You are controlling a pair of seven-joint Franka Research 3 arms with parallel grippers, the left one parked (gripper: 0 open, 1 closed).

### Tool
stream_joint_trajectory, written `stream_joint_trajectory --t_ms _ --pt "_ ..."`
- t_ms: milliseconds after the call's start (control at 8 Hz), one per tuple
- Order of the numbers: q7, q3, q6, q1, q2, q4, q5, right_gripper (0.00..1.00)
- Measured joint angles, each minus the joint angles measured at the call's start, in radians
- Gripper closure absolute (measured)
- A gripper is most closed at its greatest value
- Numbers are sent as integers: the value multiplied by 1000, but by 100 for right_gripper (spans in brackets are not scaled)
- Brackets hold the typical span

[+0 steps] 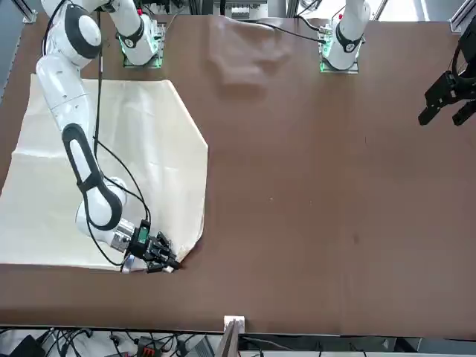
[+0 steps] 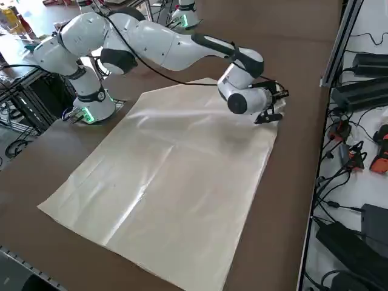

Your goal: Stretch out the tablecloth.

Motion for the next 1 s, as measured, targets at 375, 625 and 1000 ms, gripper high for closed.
stream_joint_trajectory --t_ms 375,625,1000 --pt "0 0 5 10 5 13 0 77" --pt "0 0 17 21 5 14 0 74" --pt "-11 -26 22 37 1 37 -33 41"
